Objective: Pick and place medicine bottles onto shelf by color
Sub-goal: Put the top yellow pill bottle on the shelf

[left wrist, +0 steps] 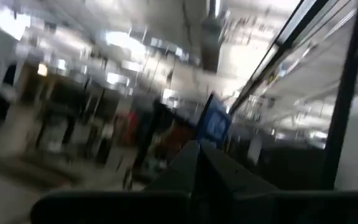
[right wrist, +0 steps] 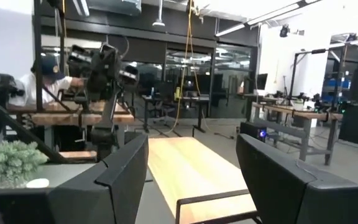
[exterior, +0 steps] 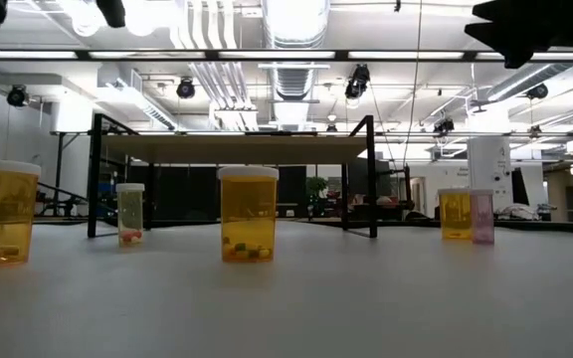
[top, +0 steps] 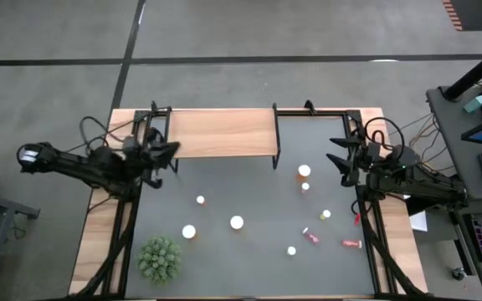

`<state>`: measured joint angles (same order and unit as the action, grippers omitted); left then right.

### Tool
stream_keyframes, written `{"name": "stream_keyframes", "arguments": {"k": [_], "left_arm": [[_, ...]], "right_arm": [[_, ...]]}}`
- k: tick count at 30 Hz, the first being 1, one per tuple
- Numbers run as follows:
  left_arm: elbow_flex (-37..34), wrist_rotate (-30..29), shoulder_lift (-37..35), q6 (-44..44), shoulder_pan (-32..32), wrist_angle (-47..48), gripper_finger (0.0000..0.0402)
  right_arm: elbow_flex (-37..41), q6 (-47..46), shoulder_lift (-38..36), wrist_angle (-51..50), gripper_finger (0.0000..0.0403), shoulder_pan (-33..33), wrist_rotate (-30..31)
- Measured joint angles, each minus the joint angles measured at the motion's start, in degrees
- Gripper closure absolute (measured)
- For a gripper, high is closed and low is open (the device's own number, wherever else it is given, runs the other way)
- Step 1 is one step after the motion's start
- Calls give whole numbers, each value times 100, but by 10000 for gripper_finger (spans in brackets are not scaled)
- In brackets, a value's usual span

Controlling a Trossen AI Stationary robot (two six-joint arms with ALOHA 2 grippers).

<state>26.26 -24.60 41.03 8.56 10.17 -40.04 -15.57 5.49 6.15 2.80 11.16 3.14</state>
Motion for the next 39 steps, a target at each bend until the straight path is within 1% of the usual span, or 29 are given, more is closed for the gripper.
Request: {"name": "stream_keyframes", "arguments": {"k": [3,7,9,12,14,17,19,21,23,26,29,32,36,39], "left_arm": [[659,-4,303,740,0,1440,402],[1644,34,845,1970,3,3968,402],[2113,204,1125,2592,47,5104,402],[2687,619,1683,3022,199,6206,402],[3027,740,2055,3160,356,6646,402],[3543,807,2590,3169,599,7058,402],[3818,834,2955,3340,737,7487,402],[4048,913,3288,3830,818,8016,402],[4223,1018,3569,4527,861,8624,402],[4226,1136,3947,5464,881,9102,402],[4134,1241,4261,6013,876,9174,402],[4111,1391,4490,6292,823,9312,402],[4122,1443,4628,6369,779,9695,399],[4061,1442,4560,6457,779,9682,379]], "right_arm": [[-13,-296,35,131,167,0,10],[-8,-662,35,67,168,0,97],[-6,-799,43,51,168,2,96],[-70,-1094,46,46,167,2,94],[-162,-1095,67,63,168,2,95],[-310,-782,76,61,168,-2,90],[-396,-585,77,61,168,-2,90],[-446,-442,77,55,168,-2,87],[-453,-435,77,50,168,-2,85],[-411,-371,77,42,168,-2,-20],[-398,-354,77,40,168,-2,-53],[-398,-321,77,41,168,-2,-58],[-396,-242,77,43,168,-2,-57],[-396,-239,77,43,168,-2,-57]]}}
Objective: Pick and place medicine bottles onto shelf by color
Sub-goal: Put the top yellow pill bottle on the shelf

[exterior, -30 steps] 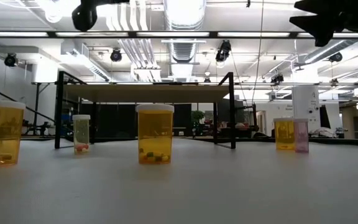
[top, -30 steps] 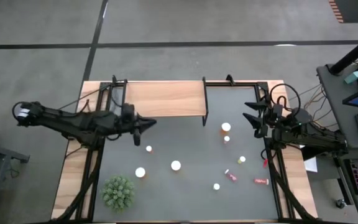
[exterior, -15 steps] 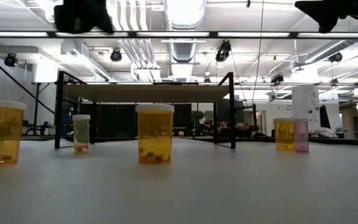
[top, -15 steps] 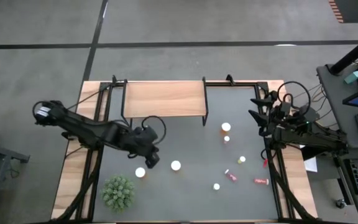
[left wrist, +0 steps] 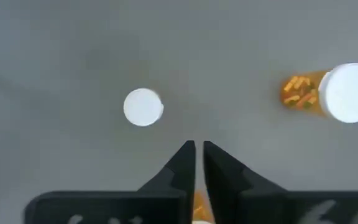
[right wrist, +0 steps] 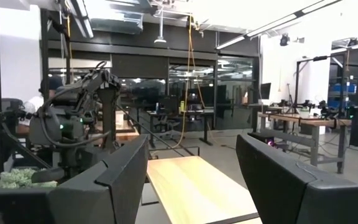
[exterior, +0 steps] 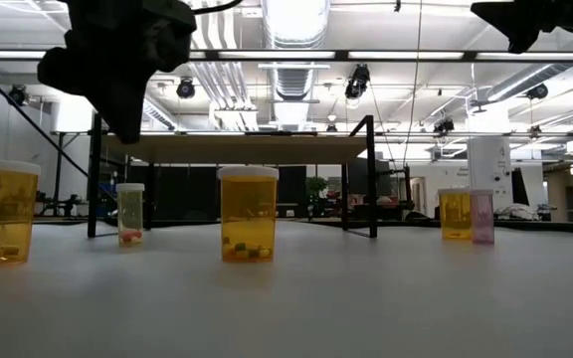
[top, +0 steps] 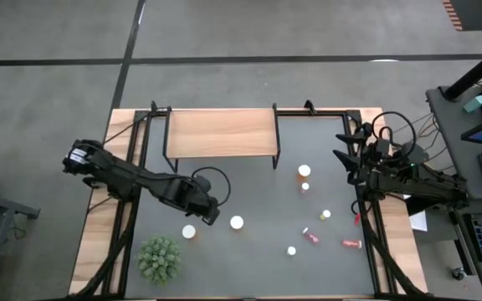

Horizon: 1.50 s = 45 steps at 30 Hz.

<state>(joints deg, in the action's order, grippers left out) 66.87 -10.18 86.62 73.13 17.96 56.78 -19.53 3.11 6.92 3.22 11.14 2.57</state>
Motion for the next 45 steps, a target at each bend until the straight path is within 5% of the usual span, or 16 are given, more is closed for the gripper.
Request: {"name": "stream_keyframes", "arguments": {"k": [10,15,45], "left_arm": [[-398,-622,-37,884,-11,-29,234],[-631,-629,-37,912,-11,-211,192],[-927,-883,237,755,-27,-759,196]], "right_arm": [[4,3,2,-153,168,0,-2],[4,10,2,-168,168,0,-2],[4,95,2,-199,168,0,-4]]}}
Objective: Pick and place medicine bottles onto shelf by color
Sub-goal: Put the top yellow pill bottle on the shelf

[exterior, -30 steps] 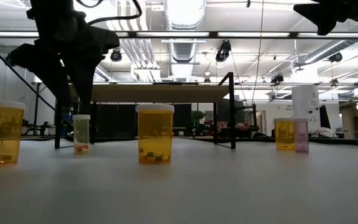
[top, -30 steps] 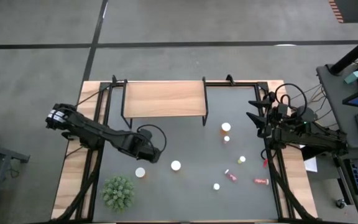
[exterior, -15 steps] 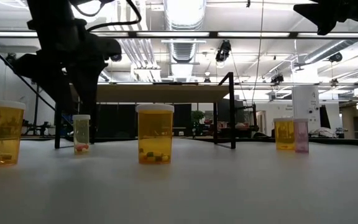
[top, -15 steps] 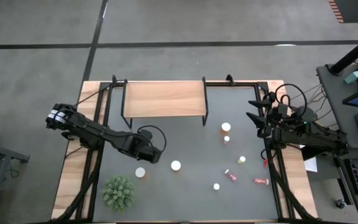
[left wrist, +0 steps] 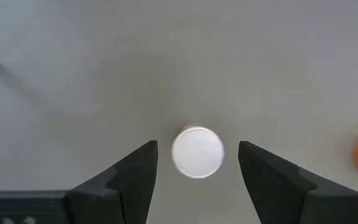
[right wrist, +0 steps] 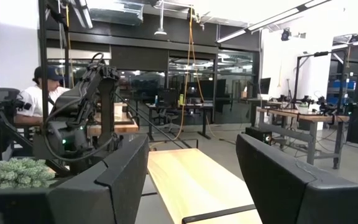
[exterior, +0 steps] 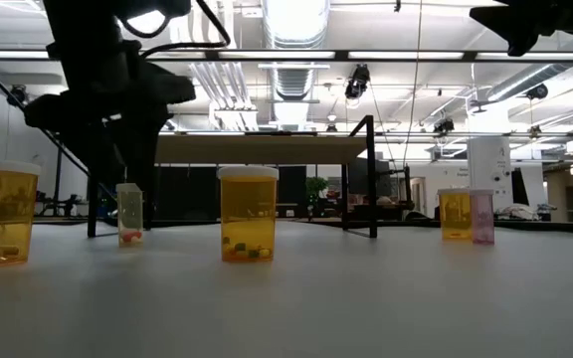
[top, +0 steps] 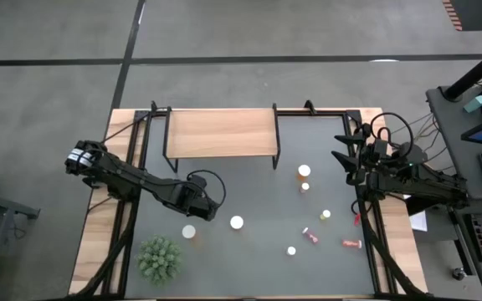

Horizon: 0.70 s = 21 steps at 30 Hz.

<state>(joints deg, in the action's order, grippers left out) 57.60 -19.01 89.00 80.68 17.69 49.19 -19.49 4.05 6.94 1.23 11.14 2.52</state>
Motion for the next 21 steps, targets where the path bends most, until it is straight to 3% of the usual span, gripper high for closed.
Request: {"name": "stream_keyframes", "arguments": {"k": [13,21], "left_arm": [[11,70,130,-48,0,-97,306],[186,176,123,-209,0,-51,307]], "right_arm": [[2,4,0,-15,168,0,0],[2,4,0,-32,168,0,2]]}}
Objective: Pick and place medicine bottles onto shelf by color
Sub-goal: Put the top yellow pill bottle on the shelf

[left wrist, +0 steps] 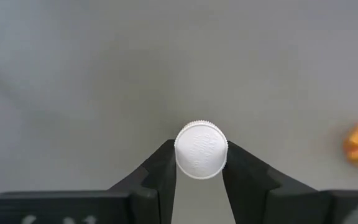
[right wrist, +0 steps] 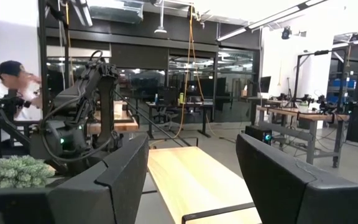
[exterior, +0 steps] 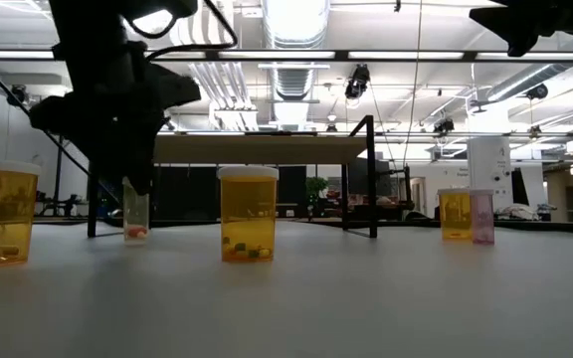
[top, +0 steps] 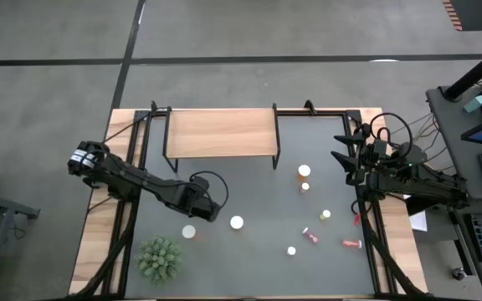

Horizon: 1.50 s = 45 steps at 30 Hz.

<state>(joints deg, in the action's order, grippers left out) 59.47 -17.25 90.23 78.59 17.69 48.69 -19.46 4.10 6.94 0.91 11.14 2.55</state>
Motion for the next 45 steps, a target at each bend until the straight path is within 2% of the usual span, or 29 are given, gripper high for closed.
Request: {"name": "stream_keyframes", "arguments": {"k": [13,17,22,28,34,39,45], "left_arm": [[1227,102,-14,-1337,0,406,306],[1916,47,-14,-1779,-58,1107,306],[3006,-452,-14,-2466,-416,2480,306],[3920,-564,-16,-3929,-1555,3372,306],[4076,-557,-25,-5557,-3123,3456,306],[4045,-534,-28,-5983,-4272,3501,306],[3984,-176,-36,-6148,-5066,3379,306]], "right_arm": [[0,0,-2,-66,168,0,0],[0,0,-2,-66,168,0,0],[0,0,-2,-66,168,0,0],[0,-28,-2,-66,168,0,1],[0,-41,-2,-70,168,0,0],[0,-42,-2,-157,168,0,2],[0,5,-2,-155,168,0,2]]}}
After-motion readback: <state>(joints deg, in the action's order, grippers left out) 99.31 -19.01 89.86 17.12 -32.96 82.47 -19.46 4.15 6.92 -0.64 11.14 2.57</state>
